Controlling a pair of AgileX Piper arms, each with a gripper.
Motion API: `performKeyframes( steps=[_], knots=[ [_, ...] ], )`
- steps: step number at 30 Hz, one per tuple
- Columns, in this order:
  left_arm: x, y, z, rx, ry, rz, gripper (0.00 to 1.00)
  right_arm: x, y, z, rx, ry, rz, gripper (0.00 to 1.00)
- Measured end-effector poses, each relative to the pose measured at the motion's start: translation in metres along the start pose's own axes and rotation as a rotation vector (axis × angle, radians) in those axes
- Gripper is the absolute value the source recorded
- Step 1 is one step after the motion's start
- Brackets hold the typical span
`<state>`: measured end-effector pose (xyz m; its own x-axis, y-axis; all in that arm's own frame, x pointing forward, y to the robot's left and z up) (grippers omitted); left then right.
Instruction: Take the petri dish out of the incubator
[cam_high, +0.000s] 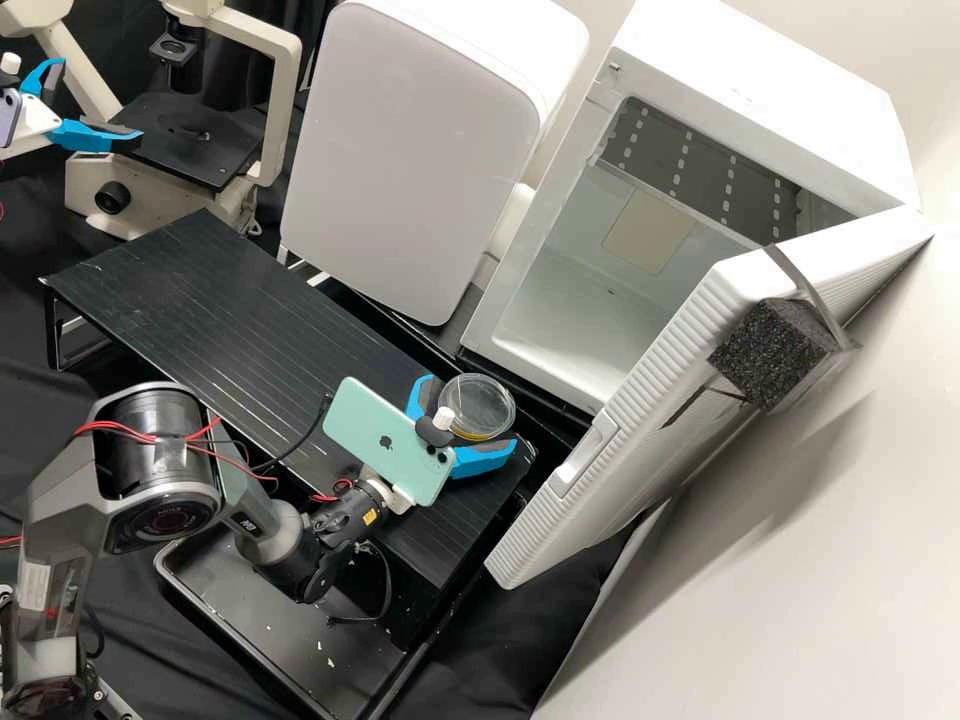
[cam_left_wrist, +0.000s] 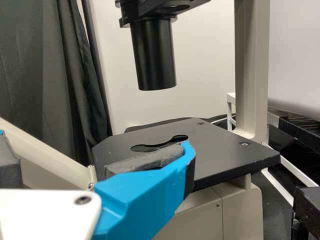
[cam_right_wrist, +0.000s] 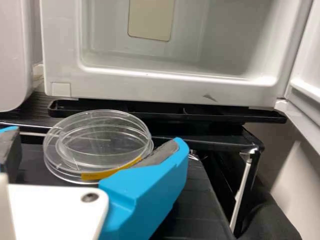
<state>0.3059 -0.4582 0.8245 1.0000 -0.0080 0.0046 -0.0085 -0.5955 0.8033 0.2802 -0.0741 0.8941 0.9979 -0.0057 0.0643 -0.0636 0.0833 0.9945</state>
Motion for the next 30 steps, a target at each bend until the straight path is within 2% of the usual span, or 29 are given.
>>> performKeyframes(
  steps=[16,30],
  knots=[
    [0.0000,0.0000,0.0000,0.000,0.000,0.000,1.00,-0.0013,-0.0010,0.0086,0.010,-0.026,-0.001,1.00],
    [0.0000,0.0000,0.0000,0.000,0.000,0.000,1.00,0.0040,-0.0008,0.0068,0.004,-0.015,-0.006,1.00]
  ],
)
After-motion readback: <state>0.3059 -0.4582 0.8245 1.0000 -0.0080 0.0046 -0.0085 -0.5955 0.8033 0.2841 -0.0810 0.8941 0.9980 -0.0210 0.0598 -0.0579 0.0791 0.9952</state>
